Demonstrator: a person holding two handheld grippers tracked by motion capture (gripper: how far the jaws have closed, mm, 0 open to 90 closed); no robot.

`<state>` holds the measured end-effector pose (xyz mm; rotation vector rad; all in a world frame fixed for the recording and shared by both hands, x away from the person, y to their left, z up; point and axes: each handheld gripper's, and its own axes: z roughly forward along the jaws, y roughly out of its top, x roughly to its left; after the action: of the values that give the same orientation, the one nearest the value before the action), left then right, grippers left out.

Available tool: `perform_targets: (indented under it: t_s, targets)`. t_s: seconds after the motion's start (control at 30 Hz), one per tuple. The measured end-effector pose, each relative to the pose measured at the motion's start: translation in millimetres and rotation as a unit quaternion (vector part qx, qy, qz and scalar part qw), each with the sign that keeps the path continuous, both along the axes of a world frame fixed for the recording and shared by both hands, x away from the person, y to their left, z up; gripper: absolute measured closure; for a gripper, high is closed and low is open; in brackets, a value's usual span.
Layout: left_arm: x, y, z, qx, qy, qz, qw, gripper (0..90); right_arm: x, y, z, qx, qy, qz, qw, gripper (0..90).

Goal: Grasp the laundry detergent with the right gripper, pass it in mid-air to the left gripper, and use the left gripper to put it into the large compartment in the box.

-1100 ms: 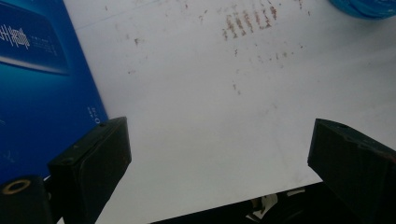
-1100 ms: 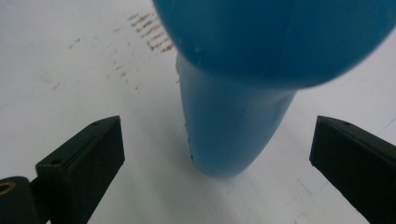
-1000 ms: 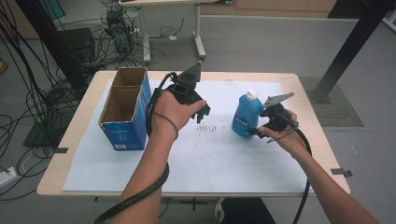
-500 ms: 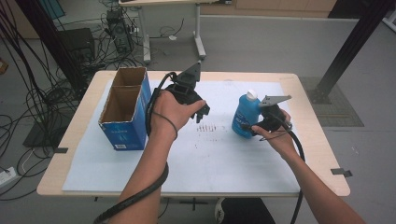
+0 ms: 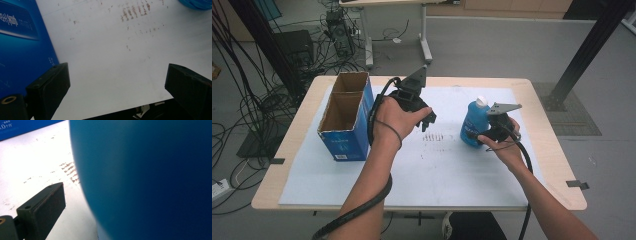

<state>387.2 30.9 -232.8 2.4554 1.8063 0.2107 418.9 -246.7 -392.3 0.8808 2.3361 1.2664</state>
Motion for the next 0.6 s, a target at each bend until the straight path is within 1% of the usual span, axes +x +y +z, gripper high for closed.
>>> perform_targets:
  t_s: [0.2, 0.43, 0.6]
  targets:
    - [0.3, -1.3, 0.0, 0.001, 0.001, -0.001, 1.0, 6.5, 0.2, -0.8, 0.0, 0.005, -0.005, -0.005, 1.0, 1.5]
    - [1.1, -3.0, 0.1, 0.002, 0.001, -0.003, 1.0, 6.5, 0.0, -0.5, 0.8, 0.008, -0.008, -0.004, 0.9999, 1.4]
    - [0.6, -3.6, -0.7, 0.002, 0.002, -0.003, 1.0, 6.5, -0.4, -0.6, 1.5, 0.009, -0.015, -0.004, 0.9998, 1.5]
